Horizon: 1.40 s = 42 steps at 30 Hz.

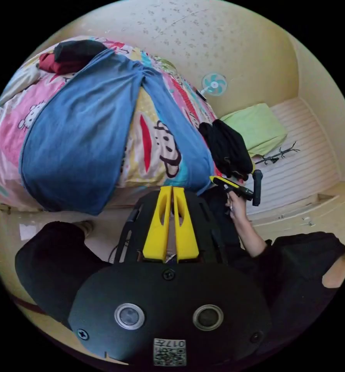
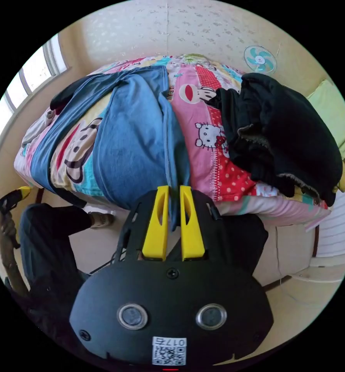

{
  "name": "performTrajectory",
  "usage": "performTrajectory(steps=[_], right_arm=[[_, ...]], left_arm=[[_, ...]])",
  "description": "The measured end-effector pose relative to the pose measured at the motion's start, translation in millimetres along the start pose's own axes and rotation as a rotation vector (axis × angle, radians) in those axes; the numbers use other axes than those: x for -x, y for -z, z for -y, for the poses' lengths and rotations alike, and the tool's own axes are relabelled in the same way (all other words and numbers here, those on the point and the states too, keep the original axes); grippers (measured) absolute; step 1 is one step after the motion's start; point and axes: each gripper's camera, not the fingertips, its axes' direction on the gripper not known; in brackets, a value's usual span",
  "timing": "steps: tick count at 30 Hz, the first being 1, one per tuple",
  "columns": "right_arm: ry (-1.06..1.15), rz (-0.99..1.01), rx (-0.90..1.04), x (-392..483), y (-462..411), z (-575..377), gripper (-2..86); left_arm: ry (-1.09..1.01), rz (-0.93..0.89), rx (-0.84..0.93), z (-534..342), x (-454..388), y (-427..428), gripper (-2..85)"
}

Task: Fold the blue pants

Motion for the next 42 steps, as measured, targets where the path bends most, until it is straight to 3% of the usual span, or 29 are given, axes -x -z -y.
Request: performTrajectory(steps=[4, 10, 14, 18, 22, 28, 31, 37, 40, 42], right_arm=[[0.036, -0.03, -0.024, 11.5, 19.4, -3.4, 2.7], [0.04, 0.076, -0.068, 9.0, 54.6, -5.5, 2.0], [0.039, 0.153, -0.078, -1.3, 62.2, -4.2, 1.8], [0.036, 0.175, -0.087, -12.1, 63.5, -6.3, 1.8], [0.049, 0.183, -0.077, -18.1, 58.6, -8.1, 1.8], [0.095, 0.205, -0.049, -31.7, 48.6, -15.8, 1.8], [0.1, 0.248, -0.045, -43.1, 44.6, -19.7, 1.8], [0.058, 0.349, -0.02, -66.4, 30.9, -14.2, 2.0], [0.053, 0.358, -0.024, -72.6, 28.6, -11.3, 2.1], [0.046, 0.371, -0.034, -79.3, 27.8, -10.6, 2.3]], left_arm=[[-0.179, -0.036, 0.074, 1.2, -56.9, -24.3, 3.6], [-0.48, -0.001, 0.267, 4.3, -142.5, -108.5, 8.5], [-0.57, 0.051, 0.249, 2.6, -165.6, -140.9, 11.0], [-0.574, -0.027, 0.306, 5.2, -157.3, -171.8, 11.7], [-0.549, -0.155, 0.381, -5.4, -141.8, -195.9, 0.9], [-0.549, -0.296, 0.356, -36.2, -137.6, -177.9, -0.6], [-0.538, -0.222, 0.28, -47.2, -138.1, -159.8, 0.3], [-0.525, -0.022, 0.218, -36.9, -133.2, -154.7, 12.8], [-0.529, -0.001, 0.235, -28.4, -127.8, -169.1, 11.1], [-0.551, -0.018, 0.277, -26.5, -126.1, -180.1, 5.3]])
